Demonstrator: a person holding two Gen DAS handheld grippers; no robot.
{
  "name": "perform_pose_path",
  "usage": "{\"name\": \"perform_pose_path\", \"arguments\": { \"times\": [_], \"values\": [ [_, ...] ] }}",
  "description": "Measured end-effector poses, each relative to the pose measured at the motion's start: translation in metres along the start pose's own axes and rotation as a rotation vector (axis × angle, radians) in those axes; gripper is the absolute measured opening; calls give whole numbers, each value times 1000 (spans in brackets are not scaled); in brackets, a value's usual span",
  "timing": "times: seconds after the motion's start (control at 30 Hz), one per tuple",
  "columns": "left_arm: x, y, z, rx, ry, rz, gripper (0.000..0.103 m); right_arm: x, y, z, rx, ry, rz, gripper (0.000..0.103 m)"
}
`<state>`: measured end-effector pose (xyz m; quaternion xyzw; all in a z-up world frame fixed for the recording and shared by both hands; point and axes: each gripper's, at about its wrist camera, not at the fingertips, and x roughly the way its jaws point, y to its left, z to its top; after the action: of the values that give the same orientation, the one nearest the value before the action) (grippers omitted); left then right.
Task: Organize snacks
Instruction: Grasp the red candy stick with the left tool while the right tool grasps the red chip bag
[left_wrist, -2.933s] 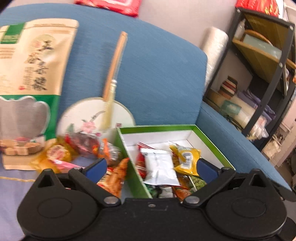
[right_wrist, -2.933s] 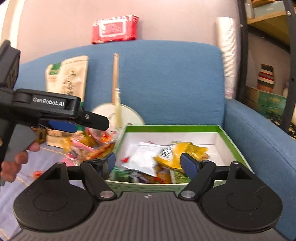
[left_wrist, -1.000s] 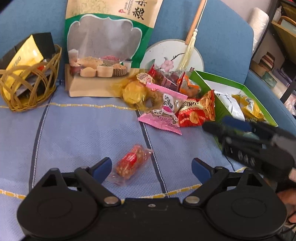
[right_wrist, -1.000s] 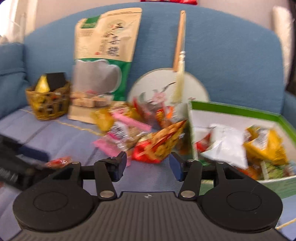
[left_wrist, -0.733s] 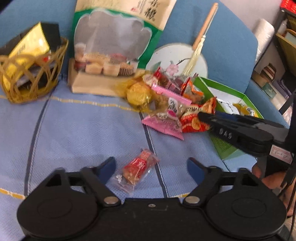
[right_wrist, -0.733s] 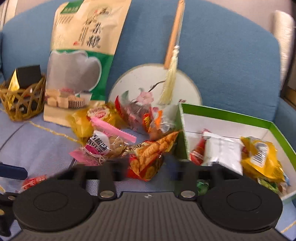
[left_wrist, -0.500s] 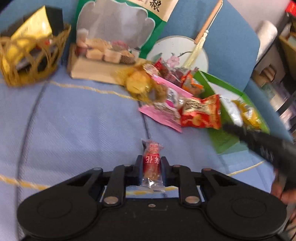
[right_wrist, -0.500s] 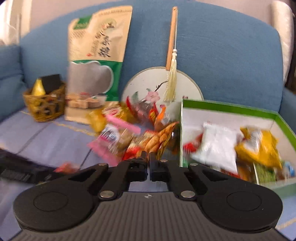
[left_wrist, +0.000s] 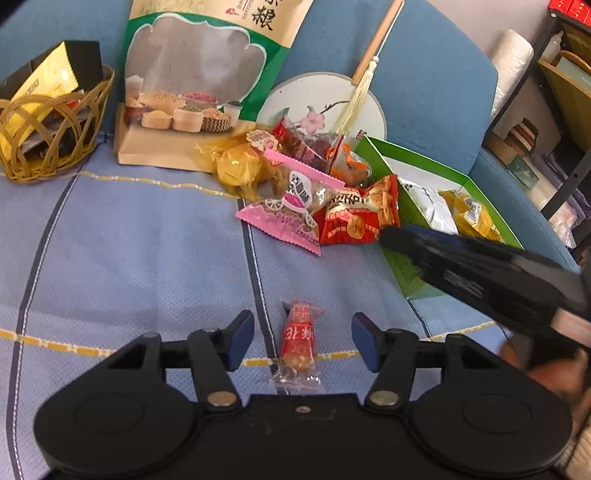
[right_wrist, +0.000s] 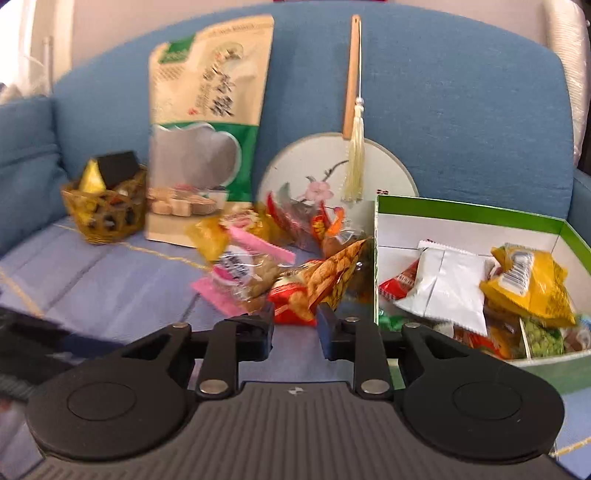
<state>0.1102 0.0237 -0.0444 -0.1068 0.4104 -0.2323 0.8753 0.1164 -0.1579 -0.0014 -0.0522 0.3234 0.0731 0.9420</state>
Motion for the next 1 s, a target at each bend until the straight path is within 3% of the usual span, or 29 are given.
{"name": "perform_pose_path", "arguments": {
  "times": [0.07,0.13,0.2,0.27,0.3,0.33,0.37,0.4,0.63,0.67,0.7,0.73,0.77,0.87,0.9,0.93,1.0],
  "values": [
    [0,1,-2,0,10,-20,94,9,1,2,5,17,-42,64],
    [0,0,-4,7,13,-34,91,16,3,3,-9,11,-70,65],
    [0,-2,-5,10,12,-34,76,25,5,7,-23,15,-94,65],
    [1,-2,-7,9,9,-45,68,32,3,9,-29,15,-91,56],
    [3,-2,-7,10,13,-46,57,34,2,9,-42,2,-84,37],
    [5,-3,-8,16,20,-43,45,32,-1,9,-33,-6,-56,27],
    [7,-4,-8,28,30,-38,7,26,-5,9,-8,0,-26,26],
    [7,-4,-10,36,34,-39,5,18,-9,7,9,3,8,23],
    [-2,3,-12,-2,27,-35,7,-53,-27,-44,34,42,184,23],
    [-3,3,-13,-7,25,-42,21,-56,-30,-50,32,47,205,25],
    [-3,2,-13,-12,20,-42,35,-56,-32,-55,31,50,226,34],
    [-3,0,-13,-16,18,-37,66,-54,-35,-58,36,56,239,43],
    [-2,-2,-12,-15,22,-28,81,-49,-37,-59,47,71,255,47],
    [1,-7,-12,15,30,-3,82,-40,-47,-61,119,78,309,60],
    [2,-8,-11,23,33,3,83,-40,-49,-61,133,75,322,72],
    [3,-9,-11,28,37,8,83,-39,-51,-61,142,70,334,90],
    [5,-11,-9,29,42,15,83,-38,-54,-58,164,43,342,99]
  ]
}}
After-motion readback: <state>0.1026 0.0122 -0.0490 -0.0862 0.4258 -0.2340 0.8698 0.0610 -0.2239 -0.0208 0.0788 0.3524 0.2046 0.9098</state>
